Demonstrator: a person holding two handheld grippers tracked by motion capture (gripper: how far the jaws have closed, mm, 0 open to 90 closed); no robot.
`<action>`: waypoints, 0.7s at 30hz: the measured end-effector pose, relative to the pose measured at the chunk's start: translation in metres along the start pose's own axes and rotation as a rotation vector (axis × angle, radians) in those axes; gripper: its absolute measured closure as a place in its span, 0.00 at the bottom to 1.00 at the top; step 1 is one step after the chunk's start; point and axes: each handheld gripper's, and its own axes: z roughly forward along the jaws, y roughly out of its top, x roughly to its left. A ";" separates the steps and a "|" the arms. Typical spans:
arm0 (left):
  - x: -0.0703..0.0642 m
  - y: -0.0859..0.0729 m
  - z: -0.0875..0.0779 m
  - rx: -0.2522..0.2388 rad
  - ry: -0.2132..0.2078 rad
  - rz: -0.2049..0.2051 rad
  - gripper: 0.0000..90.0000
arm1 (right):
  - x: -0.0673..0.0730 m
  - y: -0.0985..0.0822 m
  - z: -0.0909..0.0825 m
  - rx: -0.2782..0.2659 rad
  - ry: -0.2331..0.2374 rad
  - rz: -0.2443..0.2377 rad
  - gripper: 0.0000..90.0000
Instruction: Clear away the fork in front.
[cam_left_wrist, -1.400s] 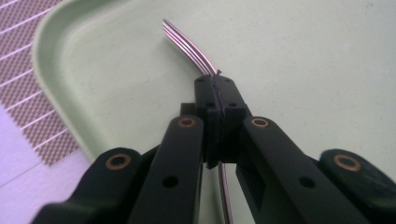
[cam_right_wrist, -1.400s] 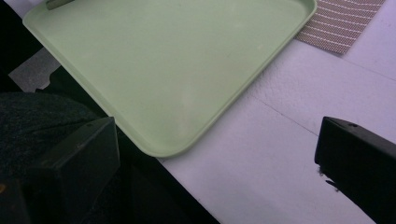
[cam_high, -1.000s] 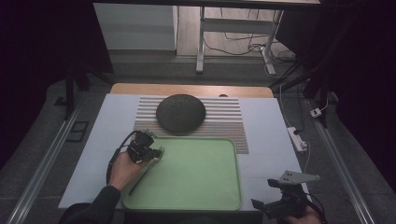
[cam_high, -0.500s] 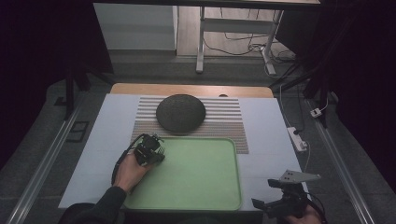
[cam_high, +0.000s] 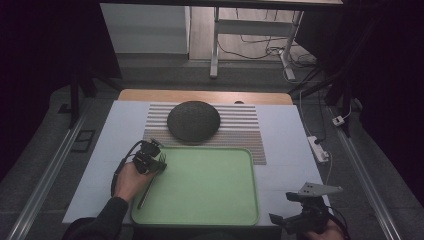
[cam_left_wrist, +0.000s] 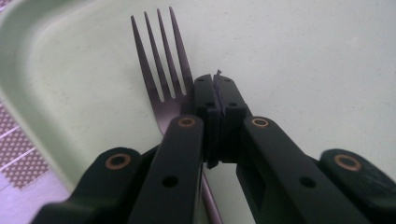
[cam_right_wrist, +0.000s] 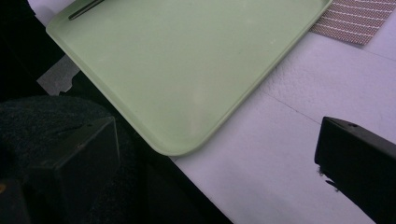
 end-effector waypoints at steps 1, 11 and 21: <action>0.002 -0.001 -0.001 0.000 0.001 -0.005 0.98 | 0.000 0.000 0.000 0.002 0.003 -0.002 0.00; 0.015 -0.005 -0.005 -0.008 0.009 -0.055 0.98 | 0.002 0.001 0.001 0.019 0.005 -0.022 0.01; 0.015 -0.005 -0.007 -0.031 -0.014 -0.055 0.89 | 0.004 0.001 0.002 0.025 0.003 -0.033 0.01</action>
